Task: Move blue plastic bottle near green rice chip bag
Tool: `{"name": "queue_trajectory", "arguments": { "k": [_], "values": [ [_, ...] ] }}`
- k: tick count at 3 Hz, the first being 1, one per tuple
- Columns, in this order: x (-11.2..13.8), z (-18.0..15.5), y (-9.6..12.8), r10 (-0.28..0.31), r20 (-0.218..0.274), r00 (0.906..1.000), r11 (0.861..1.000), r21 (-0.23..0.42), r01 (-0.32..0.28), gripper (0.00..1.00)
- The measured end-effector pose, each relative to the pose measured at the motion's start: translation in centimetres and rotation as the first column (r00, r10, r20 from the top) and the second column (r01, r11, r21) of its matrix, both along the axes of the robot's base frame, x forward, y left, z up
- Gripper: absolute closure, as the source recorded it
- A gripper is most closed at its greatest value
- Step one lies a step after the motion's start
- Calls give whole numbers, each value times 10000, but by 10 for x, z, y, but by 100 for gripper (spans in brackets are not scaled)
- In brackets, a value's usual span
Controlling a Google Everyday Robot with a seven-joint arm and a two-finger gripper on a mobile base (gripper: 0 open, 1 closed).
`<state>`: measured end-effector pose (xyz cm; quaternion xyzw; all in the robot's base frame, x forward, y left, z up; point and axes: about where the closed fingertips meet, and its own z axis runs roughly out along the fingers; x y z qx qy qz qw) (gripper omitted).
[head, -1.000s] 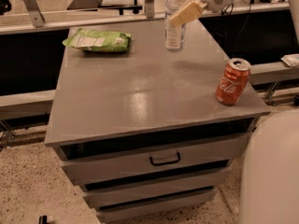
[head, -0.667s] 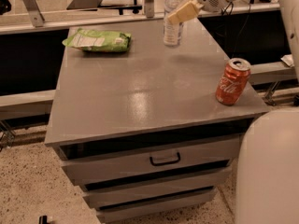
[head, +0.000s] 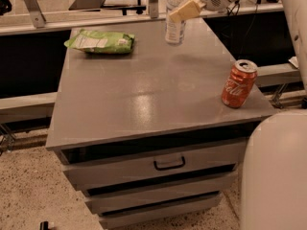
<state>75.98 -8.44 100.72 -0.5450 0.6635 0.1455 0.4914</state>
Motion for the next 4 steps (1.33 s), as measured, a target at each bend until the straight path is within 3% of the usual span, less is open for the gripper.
{"name": "queue_trajectory", "arguments": {
  "k": [1, 2, 3, 4],
  "values": [
    [16, -1, 9, -315, -22, 9995, 9983, 498, 316, 100],
    [40, 6, 33, -1075, -54, 9942, 9892, 993, 1075, 100],
    [46, 8, 42, -1359, -232, 9905, 9872, 808, 1373, 100],
    [45, -1, 46, -1609, -1023, 9817, 9826, 772, 1691, 100]
  ]
}}
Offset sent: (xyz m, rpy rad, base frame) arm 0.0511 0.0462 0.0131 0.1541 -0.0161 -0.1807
